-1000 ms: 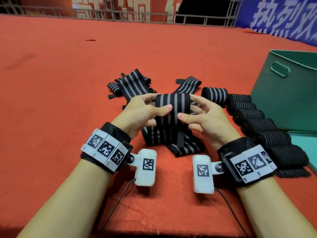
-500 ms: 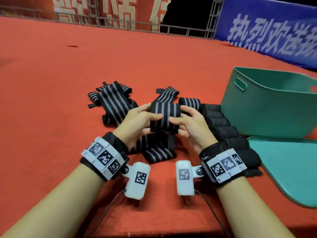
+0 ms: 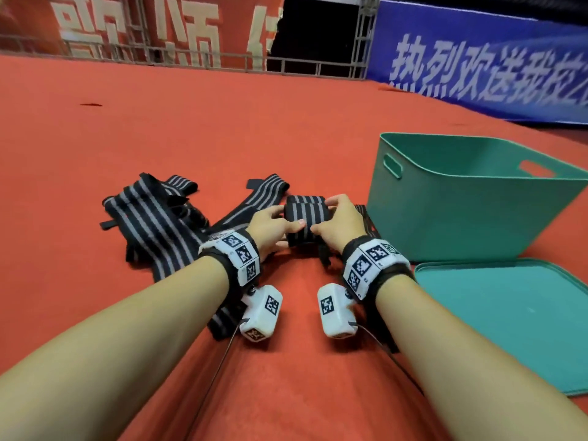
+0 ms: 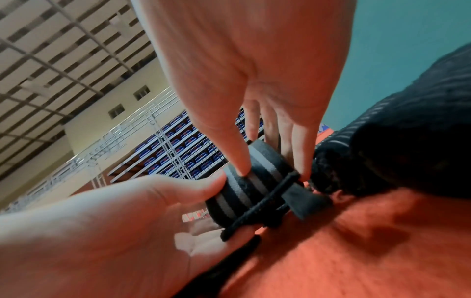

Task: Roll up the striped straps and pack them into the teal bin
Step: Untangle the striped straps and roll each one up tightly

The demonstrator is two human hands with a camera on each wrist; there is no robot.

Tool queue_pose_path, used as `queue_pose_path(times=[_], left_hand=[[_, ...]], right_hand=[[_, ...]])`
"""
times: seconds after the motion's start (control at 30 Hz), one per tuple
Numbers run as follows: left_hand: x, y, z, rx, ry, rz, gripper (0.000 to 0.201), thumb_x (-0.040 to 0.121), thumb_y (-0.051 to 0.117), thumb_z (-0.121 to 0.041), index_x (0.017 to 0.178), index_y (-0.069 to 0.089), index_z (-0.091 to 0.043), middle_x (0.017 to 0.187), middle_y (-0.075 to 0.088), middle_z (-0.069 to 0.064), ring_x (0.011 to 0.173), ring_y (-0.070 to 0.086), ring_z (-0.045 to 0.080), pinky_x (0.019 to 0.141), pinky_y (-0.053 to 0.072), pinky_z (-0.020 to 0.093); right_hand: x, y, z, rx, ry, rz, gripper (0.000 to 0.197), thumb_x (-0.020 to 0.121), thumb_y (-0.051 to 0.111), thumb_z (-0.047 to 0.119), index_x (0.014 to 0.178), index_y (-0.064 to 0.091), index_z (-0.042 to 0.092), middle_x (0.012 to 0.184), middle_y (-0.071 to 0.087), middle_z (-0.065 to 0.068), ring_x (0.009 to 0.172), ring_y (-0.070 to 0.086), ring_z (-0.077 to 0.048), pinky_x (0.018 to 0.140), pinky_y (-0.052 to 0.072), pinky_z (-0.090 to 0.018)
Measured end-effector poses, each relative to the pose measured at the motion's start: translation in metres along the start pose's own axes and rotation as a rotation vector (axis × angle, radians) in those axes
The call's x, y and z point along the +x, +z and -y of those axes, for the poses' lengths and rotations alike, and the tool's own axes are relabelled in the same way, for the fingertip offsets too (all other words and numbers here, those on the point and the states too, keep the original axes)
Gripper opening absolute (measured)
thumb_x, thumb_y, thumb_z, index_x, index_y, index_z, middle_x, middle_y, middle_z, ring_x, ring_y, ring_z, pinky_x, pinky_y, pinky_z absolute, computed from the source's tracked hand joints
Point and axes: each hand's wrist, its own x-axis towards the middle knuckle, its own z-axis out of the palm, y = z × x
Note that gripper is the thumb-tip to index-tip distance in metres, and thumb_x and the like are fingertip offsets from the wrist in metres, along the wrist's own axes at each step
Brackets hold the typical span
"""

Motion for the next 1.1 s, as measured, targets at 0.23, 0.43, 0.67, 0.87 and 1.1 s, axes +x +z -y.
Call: queue_pose_path(times=[0.23, 0.43, 0.67, 0.87, 1.1], left_hand=[[0.026, 0.008, 0.010, 0.624, 0.050, 0.017, 0.037, 0.091, 0.076, -0.028, 0.121, 0.066, -0.008, 0.084, 0.067, 0.008, 0.052, 0.054, 0.017, 0.054, 0.046, 0.027], [0.011, 0.001, 0.001, 0.707, -0.022, 0.063, 0.034, 0.100, 0.063, -0.041, 0.099, 0.069, -0.008, 0.101, 0.074, 0.018, 0.090, 0.070, 0.038, 0.087, 0.056, 0.042], [-0.033, -0.054, -0.044, 0.300, 0.062, -0.118, 0.016, 0.103, 0.057, -0.016, 0.117, 0.063, -0.010, 0.107, 0.062, 0.008, 0.094, 0.063, 0.022, 0.073, 0.058, 0.032], [-0.077, -0.135, -0.074, 0.454, 0.133, -0.316, 0.009, 0.100, 0.062, -0.020, 0.103, 0.070, -0.017, 0.102, 0.069, 0.004, 0.091, 0.065, 0.018, 0.074, 0.054, 0.033], [-0.107, -0.192, -0.058, 0.624, 0.023, -0.475, 0.027, 0.090, 0.073, -0.017, 0.116, 0.069, -0.014, 0.105, 0.070, 0.005, 0.098, 0.067, 0.025, 0.084, 0.060, 0.040]], right_hand=[[0.000, -0.001, -0.001, -0.335, -0.064, -0.034, 0.021, 0.087, 0.067, 0.005, 0.105, 0.077, 0.011, 0.116, 0.071, -0.012, 0.112, 0.065, -0.033, 0.093, 0.055, -0.037], [-0.005, 0.007, 0.008, -0.432, -0.104, 0.014, 0.019, 0.092, 0.067, 0.013, 0.109, 0.074, 0.011, 0.116, 0.068, -0.015, 0.119, 0.059, -0.036, 0.090, 0.054, -0.040], [-0.015, 0.029, 0.039, -0.210, -0.217, 0.054, 0.027, 0.086, 0.063, 0.017, 0.108, 0.076, 0.027, 0.115, 0.073, -0.004, 0.111, 0.064, -0.025, 0.092, 0.052, -0.034], [-0.037, 0.073, 0.067, -0.195, -0.337, 0.328, 0.050, 0.094, 0.068, 0.041, 0.137, 0.059, 0.018, 0.140, 0.062, -0.002, 0.129, 0.057, -0.022, 0.108, 0.046, -0.036], [-0.067, 0.100, 0.080, -0.415, -0.534, 0.175, 0.046, 0.090, 0.067, 0.051, 0.125, 0.067, 0.019, 0.132, 0.054, 0.000, 0.128, 0.046, -0.021, 0.103, 0.046, -0.040]])
